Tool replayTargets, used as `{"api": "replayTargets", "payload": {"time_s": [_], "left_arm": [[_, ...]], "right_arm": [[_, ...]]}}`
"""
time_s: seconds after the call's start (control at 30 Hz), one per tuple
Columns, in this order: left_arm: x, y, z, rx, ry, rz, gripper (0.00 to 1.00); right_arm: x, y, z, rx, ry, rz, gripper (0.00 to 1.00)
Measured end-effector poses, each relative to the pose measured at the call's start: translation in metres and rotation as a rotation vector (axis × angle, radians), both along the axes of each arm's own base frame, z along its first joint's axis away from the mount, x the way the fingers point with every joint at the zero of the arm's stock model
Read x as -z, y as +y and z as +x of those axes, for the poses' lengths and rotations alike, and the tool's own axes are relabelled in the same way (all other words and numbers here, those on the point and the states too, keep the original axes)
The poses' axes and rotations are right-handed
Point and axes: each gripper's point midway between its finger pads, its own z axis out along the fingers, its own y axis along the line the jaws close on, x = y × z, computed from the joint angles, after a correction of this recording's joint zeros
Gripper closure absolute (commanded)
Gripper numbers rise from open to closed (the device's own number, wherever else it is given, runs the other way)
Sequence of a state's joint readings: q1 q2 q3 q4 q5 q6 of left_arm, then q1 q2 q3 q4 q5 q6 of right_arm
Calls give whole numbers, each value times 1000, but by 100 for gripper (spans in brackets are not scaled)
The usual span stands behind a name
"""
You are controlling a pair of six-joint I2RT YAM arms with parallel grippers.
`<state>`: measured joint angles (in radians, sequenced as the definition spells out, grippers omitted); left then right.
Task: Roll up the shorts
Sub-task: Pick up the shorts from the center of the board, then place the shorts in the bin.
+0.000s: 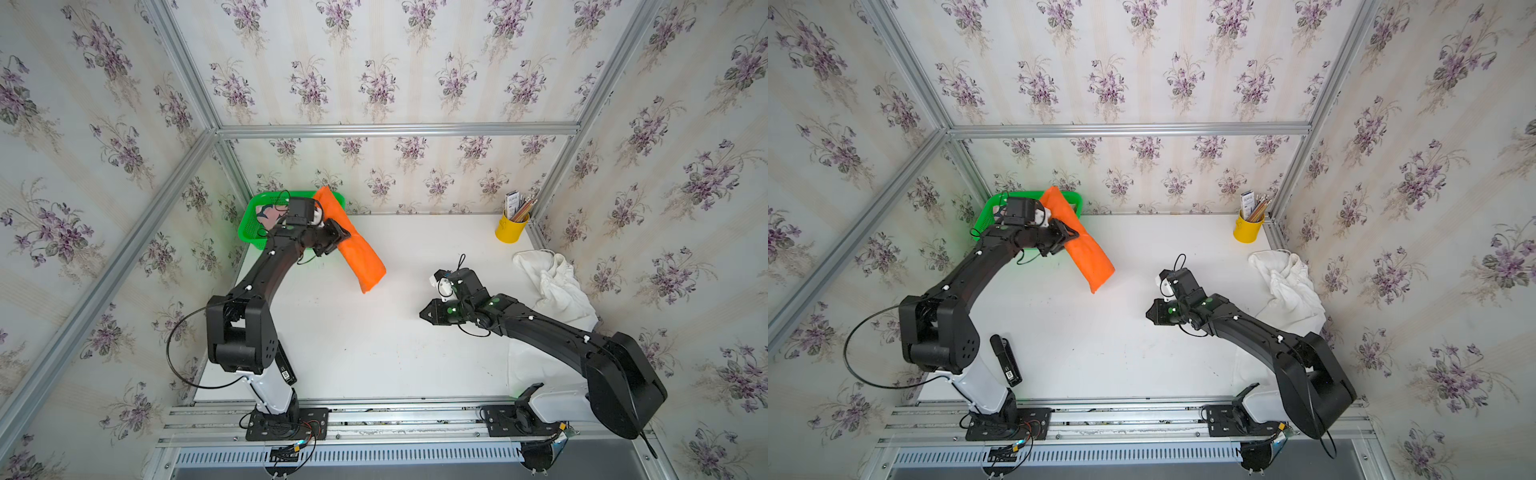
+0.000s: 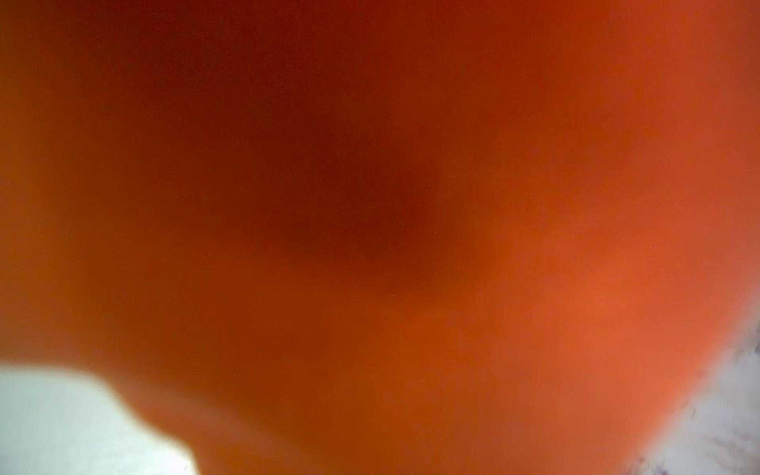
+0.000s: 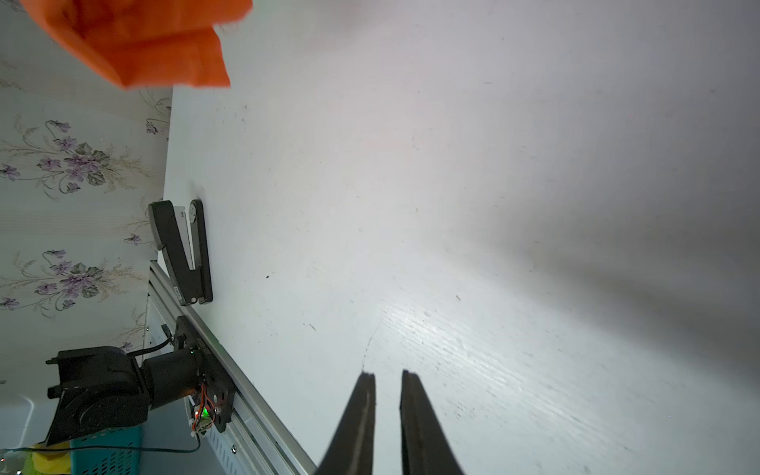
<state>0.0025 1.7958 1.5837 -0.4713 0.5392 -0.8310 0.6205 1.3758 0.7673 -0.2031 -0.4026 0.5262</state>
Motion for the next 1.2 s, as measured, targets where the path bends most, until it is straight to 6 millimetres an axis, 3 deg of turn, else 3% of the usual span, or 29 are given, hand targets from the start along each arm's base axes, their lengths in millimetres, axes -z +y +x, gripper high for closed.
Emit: {"api": "replayTargets", "payload": {"time_s": [0.17, 0.3, 0.6, 0.77, 0.9, 1.07, 1.2], "left_arm": [[5, 75, 59, -231, -24, -116, 56], [22, 113, 107, -384, -36, -244, 55], [62, 166, 199, -636, -156, -436, 53], [86, 180, 245, -651, -263, -470, 50], [89, 185, 259, -639, -335, -464, 52], [86, 185, 257, -619, -351, -417, 50], [70, 184, 249, -605, -361, -370, 46]], "right_arm": [[8, 0, -1, -2, 20, -7, 82], [15, 3, 0, -1, 39, -7, 82], [35, 11, 4, -14, 101, -16, 83], [45, 16, 7, -35, 124, -29, 83], [51, 16, 10, -44, 141, -34, 82], [51, 17, 14, -53, 144, -35, 83], [50, 18, 15, -61, 139, -35, 83]]}}
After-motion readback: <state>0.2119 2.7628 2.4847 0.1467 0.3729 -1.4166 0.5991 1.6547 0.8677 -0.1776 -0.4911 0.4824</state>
